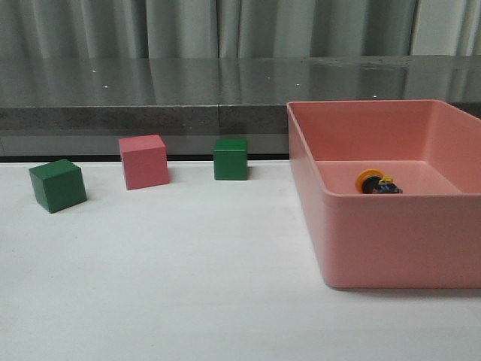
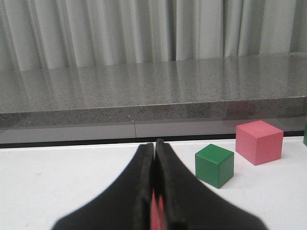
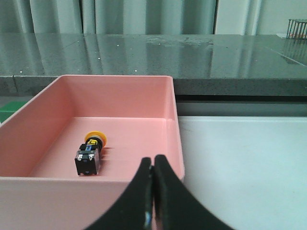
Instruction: Place and stand button with both arms
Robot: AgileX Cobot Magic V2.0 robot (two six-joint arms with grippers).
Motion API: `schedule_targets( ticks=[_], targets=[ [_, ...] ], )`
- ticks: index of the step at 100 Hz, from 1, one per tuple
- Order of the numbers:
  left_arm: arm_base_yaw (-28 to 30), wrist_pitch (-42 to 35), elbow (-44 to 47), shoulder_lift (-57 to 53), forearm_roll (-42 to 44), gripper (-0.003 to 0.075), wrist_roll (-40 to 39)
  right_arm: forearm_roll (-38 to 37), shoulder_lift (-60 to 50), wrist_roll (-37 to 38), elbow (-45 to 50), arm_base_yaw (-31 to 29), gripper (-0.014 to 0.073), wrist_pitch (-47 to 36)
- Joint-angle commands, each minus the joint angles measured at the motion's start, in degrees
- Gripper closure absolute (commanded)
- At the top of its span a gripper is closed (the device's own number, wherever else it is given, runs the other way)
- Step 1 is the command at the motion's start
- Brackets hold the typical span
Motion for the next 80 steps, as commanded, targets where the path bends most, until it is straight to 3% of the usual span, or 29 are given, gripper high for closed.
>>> schedule_targets(
  ticks=[1, 80],
  targets=[
    [0.0, -4.6, 1.7, -1.9, -0.5, 0.0739, -0.7, -0.4, -1.3, 0.0, -0.7, 0.0, 0.0703, -4.9],
    [0.0, -4.6, 1.7, -1.9, -0.5, 0.0739, -0.7, -0.4, -1.0, 0.0, -3.6, 0.0, 0.0703, -7.5]
  ],
)
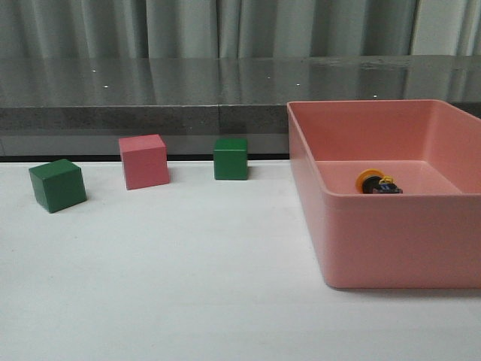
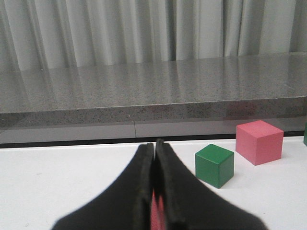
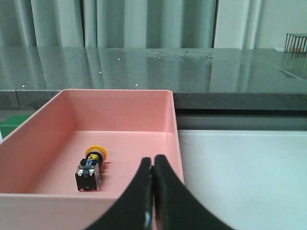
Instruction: Place and stand button with both arms
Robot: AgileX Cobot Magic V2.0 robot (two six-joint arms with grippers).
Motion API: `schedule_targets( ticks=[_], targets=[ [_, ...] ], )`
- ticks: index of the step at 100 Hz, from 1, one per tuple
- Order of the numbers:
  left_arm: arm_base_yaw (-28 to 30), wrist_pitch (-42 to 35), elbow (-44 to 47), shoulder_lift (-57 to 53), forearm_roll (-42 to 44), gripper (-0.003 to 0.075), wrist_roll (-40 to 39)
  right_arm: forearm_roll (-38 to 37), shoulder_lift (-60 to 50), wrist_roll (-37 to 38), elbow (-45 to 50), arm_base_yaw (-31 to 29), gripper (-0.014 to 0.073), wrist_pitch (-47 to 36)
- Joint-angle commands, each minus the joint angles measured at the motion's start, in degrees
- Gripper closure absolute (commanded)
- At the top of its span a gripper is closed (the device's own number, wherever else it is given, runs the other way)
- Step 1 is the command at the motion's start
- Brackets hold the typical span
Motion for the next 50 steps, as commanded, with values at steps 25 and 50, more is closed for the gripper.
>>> schedule_targets(
  ticks=[25, 50],
  targets=[
    [0.0, -4.6, 1.7, -1.9, -0.5, 0.0739, -0.7, 1.2, 7.0, 0.0, -21.9, 0.0, 0.0703, 21.1],
    [0.0, -4.6, 1.7, -1.9, -0.5, 0.0739, -0.7, 4.4, 25.7, -1.6, -39.3, 0.0, 0.0703, 35.7]
  ],
)
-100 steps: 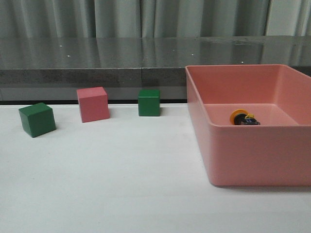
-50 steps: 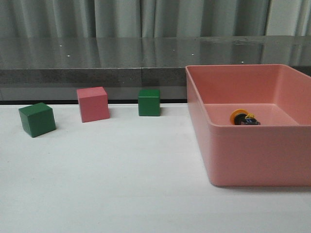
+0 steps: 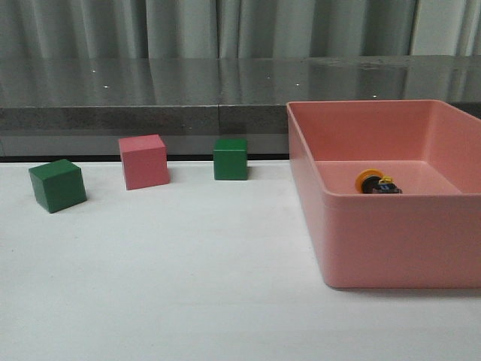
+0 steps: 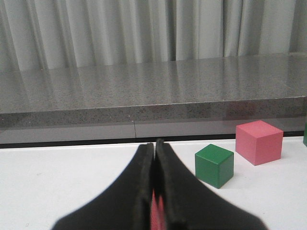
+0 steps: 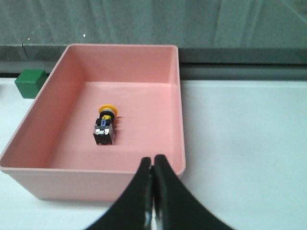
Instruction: Place and stand button with both arms
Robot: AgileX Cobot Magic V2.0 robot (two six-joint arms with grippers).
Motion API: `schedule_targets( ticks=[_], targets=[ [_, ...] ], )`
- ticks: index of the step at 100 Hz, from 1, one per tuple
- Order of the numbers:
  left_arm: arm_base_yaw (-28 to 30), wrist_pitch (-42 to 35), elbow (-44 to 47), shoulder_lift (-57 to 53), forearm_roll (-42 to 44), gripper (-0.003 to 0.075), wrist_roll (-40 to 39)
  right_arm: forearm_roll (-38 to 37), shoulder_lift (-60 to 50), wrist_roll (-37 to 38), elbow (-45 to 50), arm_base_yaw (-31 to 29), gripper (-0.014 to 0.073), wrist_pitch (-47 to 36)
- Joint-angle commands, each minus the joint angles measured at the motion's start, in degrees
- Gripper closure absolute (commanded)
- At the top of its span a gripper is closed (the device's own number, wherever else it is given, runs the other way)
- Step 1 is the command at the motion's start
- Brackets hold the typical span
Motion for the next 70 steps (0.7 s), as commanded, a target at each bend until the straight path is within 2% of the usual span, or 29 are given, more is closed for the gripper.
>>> schedule_targets(
  ticks=[1, 31, 40, 50, 62, 70],
  targets=[
    [0.0, -4.6, 1.7, -1.9, -0.5, 0.0739, -0.7, 2.3, 6.5, -0.8, -5.9, 0.0, 0.0703, -1.4],
    [0.0, -4.6, 1.7, -1.9, -0.5, 0.0739, -0.7, 10.2, 20.3, -0.8, -8.5, 0.0, 0.0697, -7.2],
    [0.0, -4.6, 1.7, -1.9, -0.5, 0.0739, -0.7, 10.6, 24.5, -2.9, -10.3, 0.5, 0.065, -5.8],
    [0.0, -4.6, 1.7, -1.9, -0.5, 0.0739, -0.7, 11.2, 28.7, -6.9, -12.8, 1.8, 0.0503, -5.2],
    [0.0, -4.6, 1.7, -1.9, -0.5, 0.0739, -0.7, 11.6, 33.8, -11.3, -16.0, 4.0, 0.0209, -5.8],
    [0.0, -4.6, 1.7, -1.9, -0.5, 0.0739, -0.7, 11.8, 37.5, -11.7, -18.1, 5.3, 0.0089, -7.2]
  ],
)
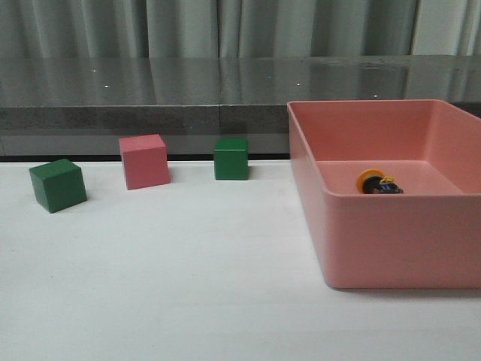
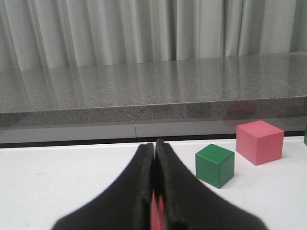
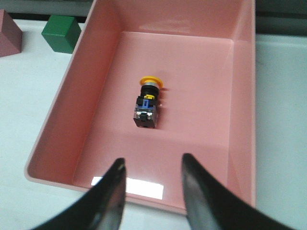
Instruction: Place and stand button with both arms
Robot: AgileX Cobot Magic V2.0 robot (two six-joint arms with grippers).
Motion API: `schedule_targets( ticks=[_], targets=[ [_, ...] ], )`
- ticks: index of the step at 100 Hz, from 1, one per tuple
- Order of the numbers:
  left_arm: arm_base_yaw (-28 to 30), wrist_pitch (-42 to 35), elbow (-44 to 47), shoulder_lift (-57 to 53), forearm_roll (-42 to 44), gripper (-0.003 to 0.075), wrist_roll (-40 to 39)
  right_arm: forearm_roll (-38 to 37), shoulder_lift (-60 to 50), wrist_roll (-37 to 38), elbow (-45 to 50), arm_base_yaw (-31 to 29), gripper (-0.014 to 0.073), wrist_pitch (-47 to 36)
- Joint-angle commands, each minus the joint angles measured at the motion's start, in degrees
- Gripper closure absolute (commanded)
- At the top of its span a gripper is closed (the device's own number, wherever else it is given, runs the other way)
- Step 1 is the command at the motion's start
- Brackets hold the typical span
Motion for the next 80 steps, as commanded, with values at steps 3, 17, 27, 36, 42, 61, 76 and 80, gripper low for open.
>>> schedule_targets(
  ticks=[3, 17, 27, 36, 42, 61, 76, 80],
  targets=[
    [0.0, -4.6, 1.7, -1.9, -0.5, 0.0739, -0.7, 1.2, 4.3, -1.9, -4.6, 1.4, 0.0075, -5.1],
    [0.0, -4.6, 1.7, -1.9, -0.5, 0.0739, -0.7, 1.4, 12.5, -1.9, -9.0, 2.7, 0.0096, -5.8],
    [0.0, -4.6, 1.7, -1.9, -0.5, 0.0739, -0.7, 1.4, 19.3, -2.5, -12.3, 3.0, 0.0104, -6.3],
    [0.0, -4.6, 1.7, -1.9, -0.5, 0.0739, -0.7, 1.4, 25.7, -4.0, -15.3, 3.0, 0.0104, -6.3],
    [0.0, -4.6, 1.7, -1.9, -0.5, 0.0739, -0.7, 1.4, 29.8, -4.2, -17.0, 3.0, 0.0104, -6.3],
    [0.0, -4.6, 1.7, -1.9, -0.5, 0.0739, -0.7, 1.4, 39.1, -4.2, -20.9, 3.0, 0.0104, -6.3],
    [0.0, -4.6, 1.7, -1.9, -0.5, 0.0739, -0.7, 1.4, 43.6, -4.2, -22.4, 3.0, 0.0104, -7.5],
    [0.0, -4.6, 1.7, -1.9, -0.5, 0.0739, -0.7, 1.4, 44.5, -4.2, -22.5, 3.1, 0.0104, -7.8]
  ],
)
